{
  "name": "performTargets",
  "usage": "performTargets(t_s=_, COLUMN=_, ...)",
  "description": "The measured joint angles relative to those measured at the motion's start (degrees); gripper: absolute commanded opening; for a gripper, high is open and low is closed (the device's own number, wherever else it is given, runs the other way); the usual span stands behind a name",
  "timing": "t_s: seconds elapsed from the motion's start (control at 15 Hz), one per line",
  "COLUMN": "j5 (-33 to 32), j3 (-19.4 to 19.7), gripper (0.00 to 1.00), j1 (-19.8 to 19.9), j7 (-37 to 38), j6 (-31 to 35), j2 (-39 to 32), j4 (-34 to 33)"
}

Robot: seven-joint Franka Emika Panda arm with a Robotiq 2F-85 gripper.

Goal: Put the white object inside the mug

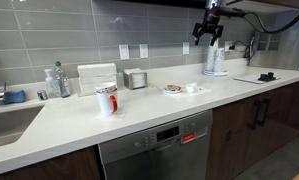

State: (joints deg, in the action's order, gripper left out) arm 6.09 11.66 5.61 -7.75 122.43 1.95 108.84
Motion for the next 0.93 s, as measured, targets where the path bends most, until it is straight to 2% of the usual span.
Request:
performTargets(t_s=0.33, j5=4.9, j3=-0.2, gripper=1.00, j1=1.3, j7=-0.1, j6=10.5, j2=-7.0, j4=0.4)
performTargets(t_s=0.93, j5=4.6, j3=-0.4, gripper=1.00, j1=1.4, j7=0.2, j6=11.0, j2=-7.6, j4=-0.3)
